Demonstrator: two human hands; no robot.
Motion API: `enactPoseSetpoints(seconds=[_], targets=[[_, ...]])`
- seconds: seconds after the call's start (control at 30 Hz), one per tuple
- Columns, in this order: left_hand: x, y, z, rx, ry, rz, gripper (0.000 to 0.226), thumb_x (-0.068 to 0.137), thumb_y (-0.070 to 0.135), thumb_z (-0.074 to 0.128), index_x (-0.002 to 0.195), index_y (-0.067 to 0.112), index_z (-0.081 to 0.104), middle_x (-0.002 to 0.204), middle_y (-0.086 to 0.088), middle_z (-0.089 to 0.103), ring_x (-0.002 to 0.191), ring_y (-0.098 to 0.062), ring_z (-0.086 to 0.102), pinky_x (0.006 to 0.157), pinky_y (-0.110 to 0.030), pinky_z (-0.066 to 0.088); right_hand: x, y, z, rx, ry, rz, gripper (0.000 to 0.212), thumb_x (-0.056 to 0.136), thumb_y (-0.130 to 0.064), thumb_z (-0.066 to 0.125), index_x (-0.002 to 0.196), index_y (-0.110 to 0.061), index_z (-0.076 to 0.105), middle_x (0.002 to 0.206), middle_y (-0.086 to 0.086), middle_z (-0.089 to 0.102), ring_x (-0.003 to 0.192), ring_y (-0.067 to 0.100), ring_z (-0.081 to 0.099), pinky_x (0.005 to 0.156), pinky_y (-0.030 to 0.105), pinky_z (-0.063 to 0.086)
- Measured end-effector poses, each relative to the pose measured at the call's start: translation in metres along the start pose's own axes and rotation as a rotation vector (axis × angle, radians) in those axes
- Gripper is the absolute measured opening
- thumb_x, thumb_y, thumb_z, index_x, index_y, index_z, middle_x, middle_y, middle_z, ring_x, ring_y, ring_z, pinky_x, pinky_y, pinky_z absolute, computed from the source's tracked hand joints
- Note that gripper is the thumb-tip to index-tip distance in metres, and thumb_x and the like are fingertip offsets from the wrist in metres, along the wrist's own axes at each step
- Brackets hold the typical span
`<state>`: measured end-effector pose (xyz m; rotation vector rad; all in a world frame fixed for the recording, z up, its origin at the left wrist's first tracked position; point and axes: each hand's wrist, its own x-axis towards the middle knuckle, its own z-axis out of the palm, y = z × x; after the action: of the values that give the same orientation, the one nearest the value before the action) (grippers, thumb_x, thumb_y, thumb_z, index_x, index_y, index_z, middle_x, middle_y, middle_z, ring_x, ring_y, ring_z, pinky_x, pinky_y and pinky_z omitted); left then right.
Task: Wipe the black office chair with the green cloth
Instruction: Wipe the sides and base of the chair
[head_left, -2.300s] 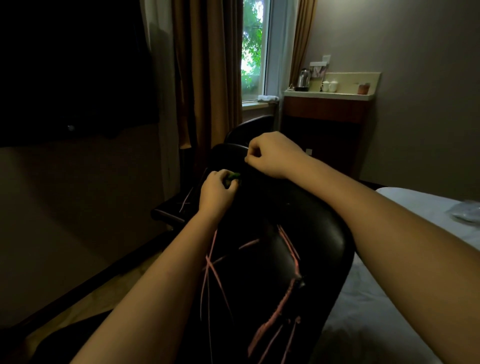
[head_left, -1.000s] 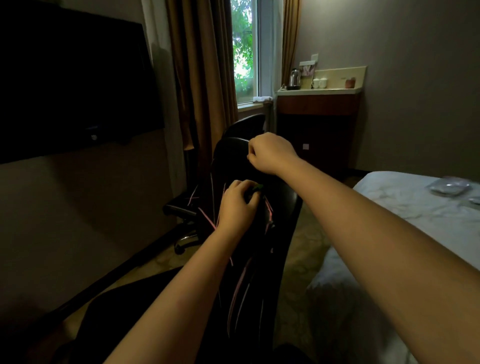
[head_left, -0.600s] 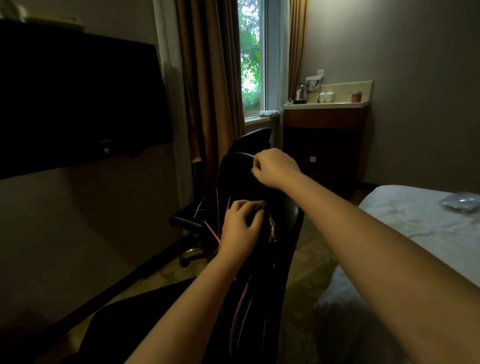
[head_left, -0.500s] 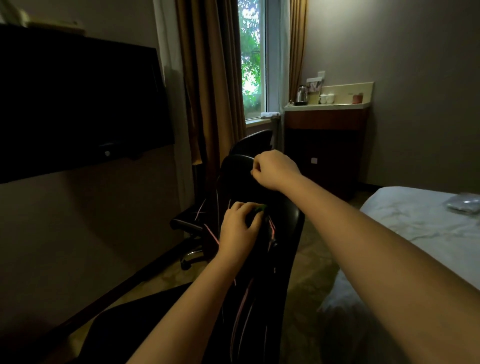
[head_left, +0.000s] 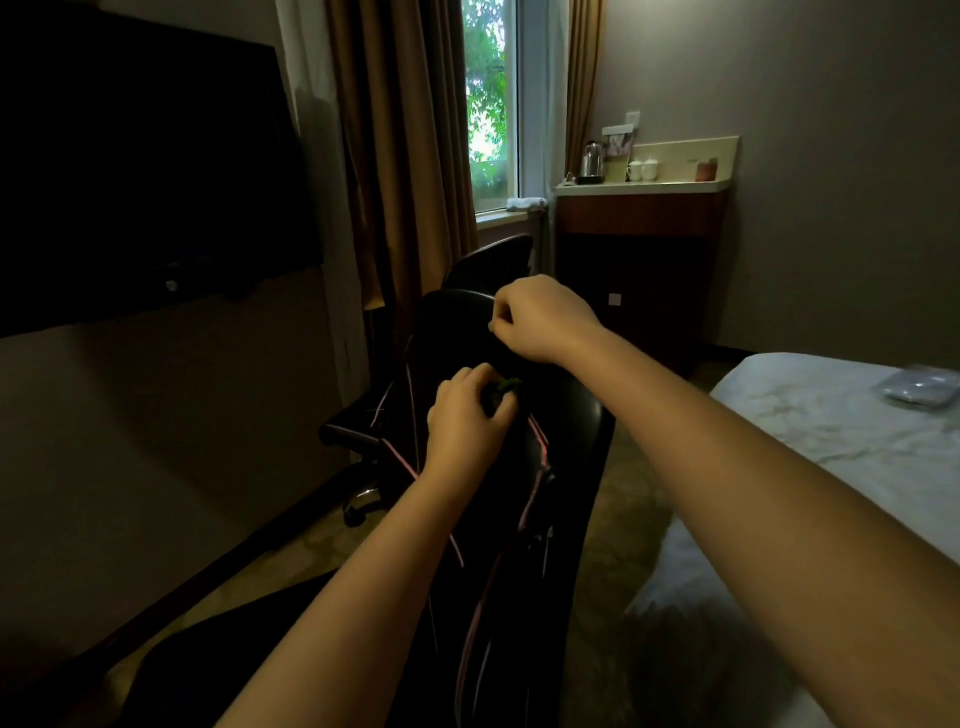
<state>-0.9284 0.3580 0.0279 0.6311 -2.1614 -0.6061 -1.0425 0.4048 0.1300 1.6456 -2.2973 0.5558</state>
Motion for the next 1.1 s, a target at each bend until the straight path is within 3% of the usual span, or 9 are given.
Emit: enactPoseSetpoints(seconds=[0.33, 0.53, 0.73, 0.93, 1.1], targets=[[0.045, -0.028, 0.009, -0.025, 0.018, -0.069, 0.005, 0.094, 0.024, 0.058, 0.093, 0.019, 0.056, 0.095, 0.002, 0.053, 0.095, -0.022, 0.054, 0.088, -0.051, 0.047, 0.032, 0.015, 0.015, 0.074, 0.001, -0.046, 0.015, 0.093, -0.031, 0.059, 0.092, -0.019, 0.069, 0.085, -0.006, 0.062, 0.083, 0.015, 0.060, 0.074, 0.036, 0.054], [0.081, -0.055, 0.009, 0.026, 0.039, -0.122, 0.011, 0.094, 0.026, 0.058, 0.098, 0.016, 0.059, 0.099, -0.001, 0.056, 0.095, -0.024, 0.055, 0.088, -0.051, 0.047, 0.049, 0.025, 0.025, 0.131, 0.027, -0.084, 0.010, 0.092, -0.032, 0.061, 0.086, -0.026, 0.067, 0.075, -0.017, 0.054, 0.079, 0.009, 0.058, 0.065, 0.026, 0.045], [0.117, -0.087, 0.007, 0.052, 0.053, -0.222, 0.013, 0.095, 0.029, 0.056, 0.098, 0.016, 0.058, 0.100, -0.005, 0.060, 0.096, -0.027, 0.059, 0.087, -0.052, 0.049, 0.055, 0.030, 0.028, 0.156, 0.021, -0.133, 0.010, 0.092, -0.031, 0.062, 0.088, -0.026, 0.068, 0.077, -0.018, 0.054, 0.083, 0.007, 0.058, 0.073, 0.026, 0.047], [0.136, -0.105, 0.007, 0.053, 0.086, -0.304, 0.016, 0.095, 0.026, 0.055, 0.105, 0.014, 0.059, 0.107, -0.010, 0.061, 0.102, -0.030, 0.059, 0.091, -0.052, 0.048, 0.057, 0.030, 0.028, 0.148, 0.025, -0.149, 0.013, 0.093, -0.031, 0.061, 0.094, -0.022, 0.070, 0.077, -0.017, 0.052, 0.077, 0.003, 0.053, 0.063, 0.018, 0.041], [0.128, -0.103, 0.006, 0.079, 0.060, -0.256, 0.026, 0.100, 0.032, 0.050, 0.113, 0.011, 0.058, 0.111, -0.012, 0.056, 0.097, -0.030, 0.059, 0.086, -0.051, 0.051, 0.057, 0.029, 0.029, 0.111, 0.046, -0.161, 0.013, 0.093, -0.032, 0.061, 0.093, -0.023, 0.069, 0.075, -0.018, 0.050, 0.075, 0.003, 0.052, 0.057, 0.015, 0.035]])
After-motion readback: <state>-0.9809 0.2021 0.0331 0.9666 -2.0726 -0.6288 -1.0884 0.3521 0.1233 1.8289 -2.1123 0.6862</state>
